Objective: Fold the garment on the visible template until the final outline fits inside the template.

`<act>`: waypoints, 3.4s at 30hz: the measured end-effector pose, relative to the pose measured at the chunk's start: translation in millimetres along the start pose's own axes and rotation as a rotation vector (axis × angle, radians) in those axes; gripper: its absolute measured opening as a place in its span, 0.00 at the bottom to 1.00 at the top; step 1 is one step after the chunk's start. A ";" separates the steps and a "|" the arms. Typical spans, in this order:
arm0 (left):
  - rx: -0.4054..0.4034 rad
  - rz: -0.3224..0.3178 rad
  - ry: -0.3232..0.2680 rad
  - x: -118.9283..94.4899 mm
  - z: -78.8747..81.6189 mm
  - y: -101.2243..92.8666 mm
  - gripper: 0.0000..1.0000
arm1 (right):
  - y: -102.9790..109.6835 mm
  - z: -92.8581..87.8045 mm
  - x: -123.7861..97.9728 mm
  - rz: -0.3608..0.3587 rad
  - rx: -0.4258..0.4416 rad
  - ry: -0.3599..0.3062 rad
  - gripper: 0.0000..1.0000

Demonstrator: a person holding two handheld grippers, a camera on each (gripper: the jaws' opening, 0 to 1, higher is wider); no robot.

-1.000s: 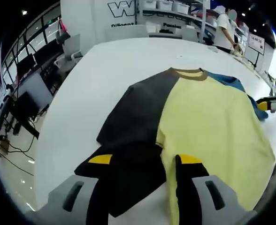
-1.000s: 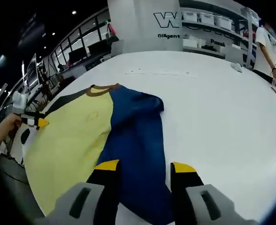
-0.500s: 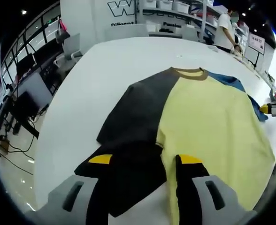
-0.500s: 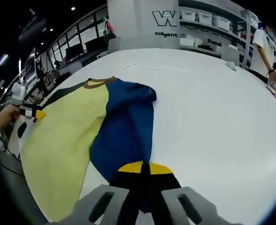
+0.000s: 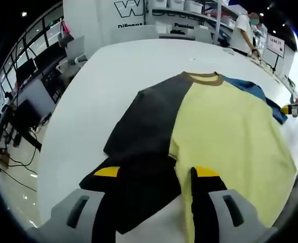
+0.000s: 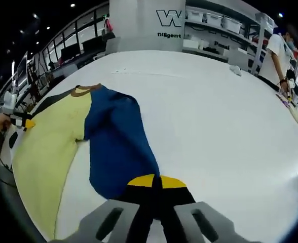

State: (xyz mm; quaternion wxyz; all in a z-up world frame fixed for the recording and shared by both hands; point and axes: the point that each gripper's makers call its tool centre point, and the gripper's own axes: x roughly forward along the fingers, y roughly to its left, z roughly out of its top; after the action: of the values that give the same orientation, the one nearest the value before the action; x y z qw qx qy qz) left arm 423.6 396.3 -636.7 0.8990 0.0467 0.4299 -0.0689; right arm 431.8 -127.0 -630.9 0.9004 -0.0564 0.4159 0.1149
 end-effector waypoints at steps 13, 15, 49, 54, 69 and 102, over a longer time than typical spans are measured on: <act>0.012 -0.009 0.012 3.1 0.6 2.8 0.59 | -38.0 7.4 6.1 -0.042 -0.013 0.036 0.00; 0.013 -0.010 0.013 3.3 0.7 3.1 0.59 | -39.7 8.6 6.5 -0.045 -0.019 0.035 0.00; 0.033 -0.024 -0.002 4.3 2.6 3.5 0.62 | -48.9 7.0 -2.9 -0.141 0.326 -0.027 0.48; 0.026 -0.019 -0.004 4.5 2.6 3.6 0.62 | -45.9 -2.9 4.9 -0.195 0.374 -0.018 0.30; 0.028 -0.020 0.001 4.1 2.3 3.4 0.62 | -57.2 -7.9 0.9 -0.255 0.218 0.009 0.00; 0.049 -0.039 -0.011 4.4 2.4 1.6 0.67 | -93.7 1.8 14.3 -0.250 0.539 -0.095 0.00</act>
State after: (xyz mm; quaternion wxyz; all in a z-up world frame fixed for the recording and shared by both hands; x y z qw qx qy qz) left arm 428.4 397.1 -638.5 0.8985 0.0601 0.4239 -0.0971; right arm 465.9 -215.1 -640.1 0.9085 0.1392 0.3787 -0.1088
